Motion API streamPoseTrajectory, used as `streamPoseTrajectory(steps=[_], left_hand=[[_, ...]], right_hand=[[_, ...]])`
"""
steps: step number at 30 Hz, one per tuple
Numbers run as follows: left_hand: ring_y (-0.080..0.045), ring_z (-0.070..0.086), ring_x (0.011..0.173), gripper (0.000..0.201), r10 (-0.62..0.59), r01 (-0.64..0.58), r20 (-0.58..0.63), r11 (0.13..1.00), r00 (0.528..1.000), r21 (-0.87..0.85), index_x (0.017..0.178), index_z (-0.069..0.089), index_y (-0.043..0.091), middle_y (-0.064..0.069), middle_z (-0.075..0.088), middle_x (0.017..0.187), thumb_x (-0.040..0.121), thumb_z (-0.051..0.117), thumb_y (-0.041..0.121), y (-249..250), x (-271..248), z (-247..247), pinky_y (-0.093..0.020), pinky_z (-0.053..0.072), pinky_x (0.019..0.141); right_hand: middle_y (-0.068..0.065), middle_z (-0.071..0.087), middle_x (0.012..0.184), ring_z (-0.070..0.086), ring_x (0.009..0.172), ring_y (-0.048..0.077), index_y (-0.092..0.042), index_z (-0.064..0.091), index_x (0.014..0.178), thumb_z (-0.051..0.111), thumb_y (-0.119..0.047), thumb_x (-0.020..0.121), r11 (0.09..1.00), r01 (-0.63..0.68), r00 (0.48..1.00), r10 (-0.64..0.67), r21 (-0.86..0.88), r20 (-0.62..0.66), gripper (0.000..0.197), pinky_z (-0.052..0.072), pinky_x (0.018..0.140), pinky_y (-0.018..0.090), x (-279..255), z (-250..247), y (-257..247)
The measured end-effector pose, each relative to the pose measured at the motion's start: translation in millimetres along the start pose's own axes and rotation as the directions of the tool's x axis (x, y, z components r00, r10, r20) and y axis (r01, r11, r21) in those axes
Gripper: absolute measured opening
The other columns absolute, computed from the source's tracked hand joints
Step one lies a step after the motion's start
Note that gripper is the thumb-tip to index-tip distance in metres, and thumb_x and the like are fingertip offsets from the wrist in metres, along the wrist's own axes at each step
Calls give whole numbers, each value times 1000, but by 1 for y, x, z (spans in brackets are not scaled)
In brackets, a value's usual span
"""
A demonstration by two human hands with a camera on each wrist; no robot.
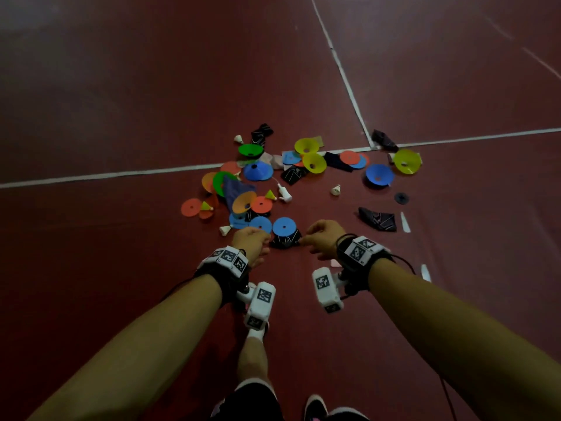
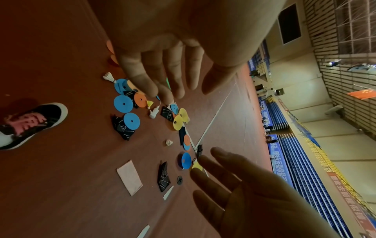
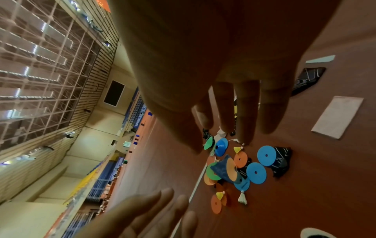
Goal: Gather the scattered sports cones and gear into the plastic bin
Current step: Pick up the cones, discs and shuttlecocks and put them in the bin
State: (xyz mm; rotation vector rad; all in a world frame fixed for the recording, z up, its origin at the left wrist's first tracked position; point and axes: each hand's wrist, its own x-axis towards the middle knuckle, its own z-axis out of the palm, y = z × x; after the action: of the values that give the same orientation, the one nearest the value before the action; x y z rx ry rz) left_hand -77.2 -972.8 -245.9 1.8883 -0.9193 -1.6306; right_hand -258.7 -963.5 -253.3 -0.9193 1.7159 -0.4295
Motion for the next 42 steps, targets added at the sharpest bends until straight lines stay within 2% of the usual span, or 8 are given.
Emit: streamPoseTrajectory(steps=[7, 12, 16, 21, 26, 34, 38, 42], left_hand=[[-17, 56, 65, 16, -87, 84, 113, 996, 990, 34, 80, 54, 13, -5, 57, 79, 96, 51, 8, 99, 173, -12, -29, 45, 58], [-16, 47, 68, 25, -157, 140, 132, 981, 979, 133, 75, 45, 14, -2, 48, 79, 99, 43, 6, 156, 251, -27, -35, 39, 70], [-21, 59, 86, 19, -211, 211, 64, 977, 975, 13, 81, 52, 17, -8, 59, 104, 99, 47, 13, 167, 303, -9, -35, 45, 73], [-12, 64, 83, 13, -318, 317, 12, 943, 948, -101, 107, 59, 17, 1, 67, 99, 97, 51, 19, 107, 382, 32, -29, 43, 65], [-10, 64, 90, 31, -383, 369, -28, 904, 923, -215, 126, 56, 17, 4, 68, 102, 97, 50, 22, 20, 491, 68, -29, 43, 72], [-14, 66, 86, 20, -363, 354, 41, 868, 931, -347, 116, 57, 17, 2, 69, 96, 97, 53, 22, -106, 644, 113, -31, 48, 73], [-13, 68, 84, 21, -328, 345, 110, 856, 938, -386, 115, 59, 16, 4, 71, 94, 95, 55, 24, -143, 705, 123, -29, 48, 67], [-12, 65, 84, 9, -269, 305, 148, 887, 952, -347, 98, 60, 18, 6, 69, 88, 94, 56, 25, -151, 746, 126, -29, 46, 69]], right_hand=[[9, 66, 110, 65, 95, 23, -13, 62, 110, 80, -17, 76, 990, -88, 995, 83, -107, -46, 39, 53, 68, 31, 164, -10, -76], [4, 65, 116, 63, 98, 20, -17, 63, 116, 79, -23, 75, 975, -100, 995, 94, -201, -40, 44, 50, 72, 28, 244, -9, -107], [1, 66, 115, 63, 101, 19, -22, 61, 118, 81, -33, 72, 953, -101, 993, 113, -286, 27, 52, 51, 80, 28, 295, -11, -99], [1, 58, 124, 58, 112, 22, -24, 53, 128, 80, -33, 70, 884, -23, 995, 63, -466, 72, 65, 45, 85, 25, 394, 0, -24], [1, 41, 139, 40, 129, 25, -27, 37, 141, 81, -45, 64, 774, 81, 989, 17, -628, 148, 90, 45, 100, 40, 515, 53, 65], [2, 22, 156, 20, 144, 22, -20, 25, 151, 86, -53, 58, 773, 176, 975, -52, -609, 217, 115, 30, 116, 38, 673, 163, 218], [3, 13, 160, 6, 148, 25, -25, 15, 153, 83, -56, 60, 629, 262, 961, -102, -731, 257, 119, 22, 119, 46, 741, 203, 278], [10, -16, 160, -14, 147, 32, -34, -11, 151, 78, -56, 69, 476, 270, 962, -113, -837, 247, 123, 5, 118, 49, 809, 231, 313]])
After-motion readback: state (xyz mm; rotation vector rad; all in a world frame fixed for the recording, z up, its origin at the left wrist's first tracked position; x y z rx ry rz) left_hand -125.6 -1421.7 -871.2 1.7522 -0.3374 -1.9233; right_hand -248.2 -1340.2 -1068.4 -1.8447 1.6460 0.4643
